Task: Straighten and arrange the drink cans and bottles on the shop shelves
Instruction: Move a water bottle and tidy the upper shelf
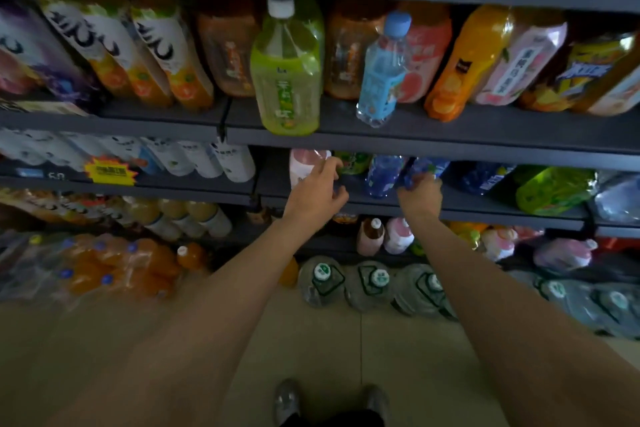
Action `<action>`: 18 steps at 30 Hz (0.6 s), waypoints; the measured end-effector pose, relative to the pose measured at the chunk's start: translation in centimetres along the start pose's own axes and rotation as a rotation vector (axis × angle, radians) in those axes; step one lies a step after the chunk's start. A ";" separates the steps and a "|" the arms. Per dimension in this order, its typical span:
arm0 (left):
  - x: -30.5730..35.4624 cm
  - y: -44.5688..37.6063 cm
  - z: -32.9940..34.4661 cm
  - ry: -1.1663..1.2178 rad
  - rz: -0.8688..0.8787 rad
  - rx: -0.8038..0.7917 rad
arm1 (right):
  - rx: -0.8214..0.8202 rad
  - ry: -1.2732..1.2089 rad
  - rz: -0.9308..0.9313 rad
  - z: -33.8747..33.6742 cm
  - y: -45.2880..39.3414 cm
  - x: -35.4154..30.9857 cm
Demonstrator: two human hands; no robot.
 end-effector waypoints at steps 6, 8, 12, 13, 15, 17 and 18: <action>1.5 -1.8 4.0 0.060 -0.130 -0.008 | -0.101 0.019 -0.038 -1.5 -1.7 4.0; 2.6 -2.3 6.8 0.107 -0.197 -0.028 | -0.148 0.089 -0.066 -2.3 -2.4 6.5; 5.3 -3.4 12.2 0.170 -0.246 -0.034 | -0.186 0.096 -0.042 -4.6 -4.2 11.6; 5.7 -3.8 13.1 0.179 -0.251 -0.013 | -0.193 0.088 -0.039 -5.0 -4.8 12.4; 6.0 -4.7 14.6 0.213 -0.283 0.027 | -0.216 0.082 -0.056 -5.0 -5.8 13.5; 5.8 -5.7 15.7 0.254 -0.326 0.066 | -0.242 0.081 -0.087 -4.2 -6.5 14.3; 5.5 -6.2 16.1 0.273 -0.348 0.087 | -0.255 0.071 -0.094 -3.5 -6.9 14.8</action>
Point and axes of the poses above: each hand's wrist, its own y-axis away from the middle knuckle, its own z-axis out of the palm, x = y × z, the point moved 1 cm from there along -y, towards the middle knuckle, and after that the axes turned 8 degrees about -x, right-handed, at the moved point
